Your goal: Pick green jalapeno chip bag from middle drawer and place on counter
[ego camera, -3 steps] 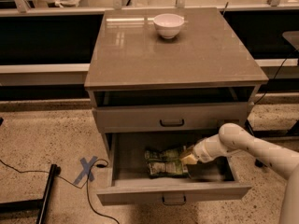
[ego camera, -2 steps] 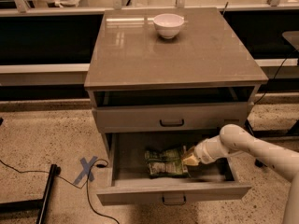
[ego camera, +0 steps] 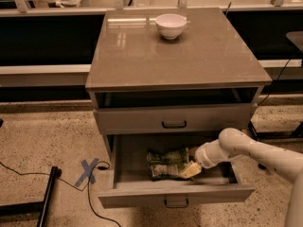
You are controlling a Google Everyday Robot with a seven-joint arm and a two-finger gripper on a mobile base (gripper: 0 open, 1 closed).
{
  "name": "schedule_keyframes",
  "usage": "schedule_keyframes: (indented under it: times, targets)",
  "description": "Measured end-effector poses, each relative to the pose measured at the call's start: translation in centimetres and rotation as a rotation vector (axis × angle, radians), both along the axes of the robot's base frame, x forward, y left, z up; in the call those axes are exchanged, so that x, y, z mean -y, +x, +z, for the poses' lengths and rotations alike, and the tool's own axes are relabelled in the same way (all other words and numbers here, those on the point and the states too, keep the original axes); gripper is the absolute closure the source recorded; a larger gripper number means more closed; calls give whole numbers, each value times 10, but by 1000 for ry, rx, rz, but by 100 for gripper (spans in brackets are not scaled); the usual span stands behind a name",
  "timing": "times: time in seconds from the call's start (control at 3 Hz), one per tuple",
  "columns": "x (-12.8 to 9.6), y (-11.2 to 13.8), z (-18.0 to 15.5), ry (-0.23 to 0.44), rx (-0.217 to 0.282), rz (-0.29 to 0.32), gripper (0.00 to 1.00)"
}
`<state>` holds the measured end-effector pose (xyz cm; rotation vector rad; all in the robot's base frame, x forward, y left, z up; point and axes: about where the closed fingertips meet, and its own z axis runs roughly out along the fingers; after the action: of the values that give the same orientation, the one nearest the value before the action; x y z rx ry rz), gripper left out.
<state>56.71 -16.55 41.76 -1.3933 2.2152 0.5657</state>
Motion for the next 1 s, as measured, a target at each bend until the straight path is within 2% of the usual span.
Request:
schedule_keyframes:
  times: [0.33, 1.0]
  targets:
    - [-3, 0, -3, -17, 1, 5, 20]
    - [-5, -1, -16, -36, -10, 7, 29]
